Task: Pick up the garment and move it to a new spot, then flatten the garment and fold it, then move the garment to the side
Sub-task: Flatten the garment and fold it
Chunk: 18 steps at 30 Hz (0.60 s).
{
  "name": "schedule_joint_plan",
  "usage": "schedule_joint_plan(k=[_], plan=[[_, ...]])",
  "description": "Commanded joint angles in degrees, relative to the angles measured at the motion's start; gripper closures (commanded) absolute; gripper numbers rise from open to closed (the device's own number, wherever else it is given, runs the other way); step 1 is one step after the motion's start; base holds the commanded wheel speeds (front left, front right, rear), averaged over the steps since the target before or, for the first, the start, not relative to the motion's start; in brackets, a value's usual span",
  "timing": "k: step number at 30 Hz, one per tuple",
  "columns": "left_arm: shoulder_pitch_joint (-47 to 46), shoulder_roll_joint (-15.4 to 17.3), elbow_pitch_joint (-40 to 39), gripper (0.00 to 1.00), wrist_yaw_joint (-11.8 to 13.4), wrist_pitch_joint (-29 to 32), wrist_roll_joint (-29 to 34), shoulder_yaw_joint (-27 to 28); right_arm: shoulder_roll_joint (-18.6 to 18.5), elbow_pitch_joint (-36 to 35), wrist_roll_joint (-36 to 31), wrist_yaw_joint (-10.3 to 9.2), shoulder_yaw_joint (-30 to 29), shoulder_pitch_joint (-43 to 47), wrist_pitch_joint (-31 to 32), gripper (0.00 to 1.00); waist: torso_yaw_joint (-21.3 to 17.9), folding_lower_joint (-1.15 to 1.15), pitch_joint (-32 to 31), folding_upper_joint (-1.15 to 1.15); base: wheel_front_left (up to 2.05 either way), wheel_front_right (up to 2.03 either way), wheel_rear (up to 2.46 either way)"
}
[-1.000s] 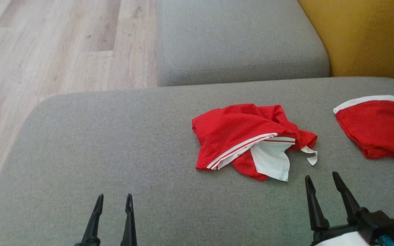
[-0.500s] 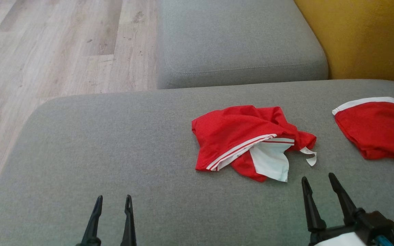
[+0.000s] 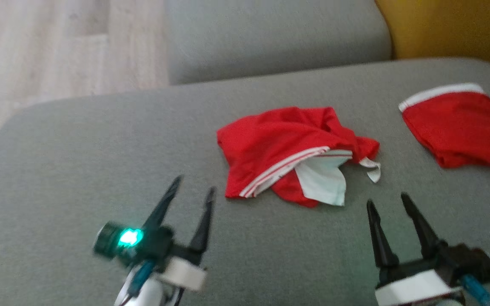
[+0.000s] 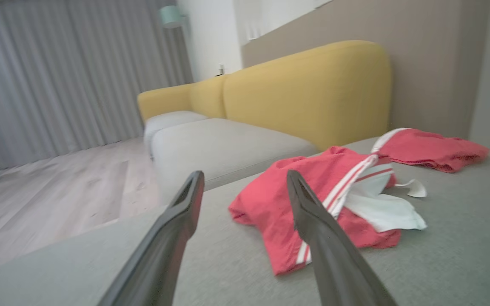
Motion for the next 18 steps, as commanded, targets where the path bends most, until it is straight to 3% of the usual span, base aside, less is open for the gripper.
schedule_joint_plan(k=[1,9,15,18], plan=[[-5.83,-0.35,0.40,0.00,-1.23,-0.54,1.25,-0.48,-0.91,-2.54,0.29,-0.04,1.66,-4.38,-0.21,0.00,-3.14,-0.01,3.69,0.00,0.00,0.00,0.00],[-25.46,-0.46,16.29,0.00,-5.28,-0.54,5.23,-12.90,-0.60,-4.76,0.86,-0.04,3.21,-11.67,-0.21,0.00,-10.17,-0.01,14.72,0.00,0.00,0.00,0.00],[-33.39,-0.48,23.61,0.00,-5.29,-0.54,6.24,-16.14,-0.10,-5.52,1.17,-0.04,3.17,-14.66,-0.21,0.00,-15.70,-0.01,19.07,0.00,0.00,0.00,0.00],[-35.86,-0.44,25.68,0.00,-3.69,-0.54,6.62,-16.50,0.03,-5.60,1.27,-0.04,3.05,-14.85,-0.21,0.00,-17.82,-0.01,20.28,0.00,0.00,0.00,0.00]])
